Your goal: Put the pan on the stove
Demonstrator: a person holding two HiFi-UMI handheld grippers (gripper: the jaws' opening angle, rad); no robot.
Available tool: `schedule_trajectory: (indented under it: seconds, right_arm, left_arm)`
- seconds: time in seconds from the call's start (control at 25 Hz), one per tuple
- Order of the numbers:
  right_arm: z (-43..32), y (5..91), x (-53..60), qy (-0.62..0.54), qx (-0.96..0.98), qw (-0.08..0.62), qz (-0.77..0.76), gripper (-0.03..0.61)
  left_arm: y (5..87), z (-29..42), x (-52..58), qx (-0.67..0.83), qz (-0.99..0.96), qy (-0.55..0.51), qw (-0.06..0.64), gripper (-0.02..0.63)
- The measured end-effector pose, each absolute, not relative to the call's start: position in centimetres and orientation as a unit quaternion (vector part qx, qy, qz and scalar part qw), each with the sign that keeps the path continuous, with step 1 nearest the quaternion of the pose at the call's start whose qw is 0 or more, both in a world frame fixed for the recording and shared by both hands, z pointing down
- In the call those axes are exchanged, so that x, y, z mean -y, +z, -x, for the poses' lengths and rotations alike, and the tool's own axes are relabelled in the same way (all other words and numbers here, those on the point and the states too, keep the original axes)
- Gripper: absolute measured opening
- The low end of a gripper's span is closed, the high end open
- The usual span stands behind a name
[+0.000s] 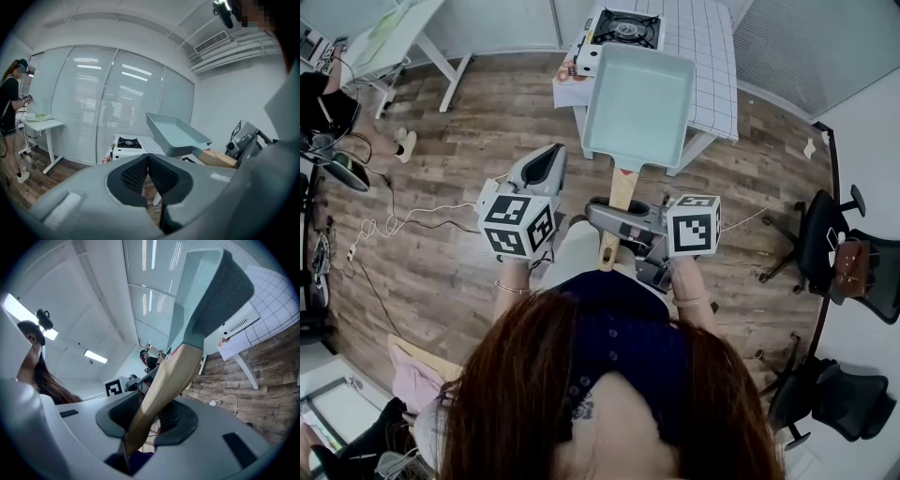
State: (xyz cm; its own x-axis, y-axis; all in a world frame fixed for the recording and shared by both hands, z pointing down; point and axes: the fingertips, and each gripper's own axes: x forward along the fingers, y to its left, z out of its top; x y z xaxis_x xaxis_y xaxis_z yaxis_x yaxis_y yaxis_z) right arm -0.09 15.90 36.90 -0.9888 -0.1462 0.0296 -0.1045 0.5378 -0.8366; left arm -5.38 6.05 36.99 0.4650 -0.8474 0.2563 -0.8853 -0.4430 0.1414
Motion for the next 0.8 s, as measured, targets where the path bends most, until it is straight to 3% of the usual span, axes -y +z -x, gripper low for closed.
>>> schedule_trajectory:
  seconds: [0.8]
  right_arm:
    - [5.3, 36.2, -4.7, -0.481, -0.871, 0.039, 0.095, 0.120]
  left_arm:
    - [37.0, 9.8, 5.5, 0.483, -0.862, 0.078, 0.134, 0.011]
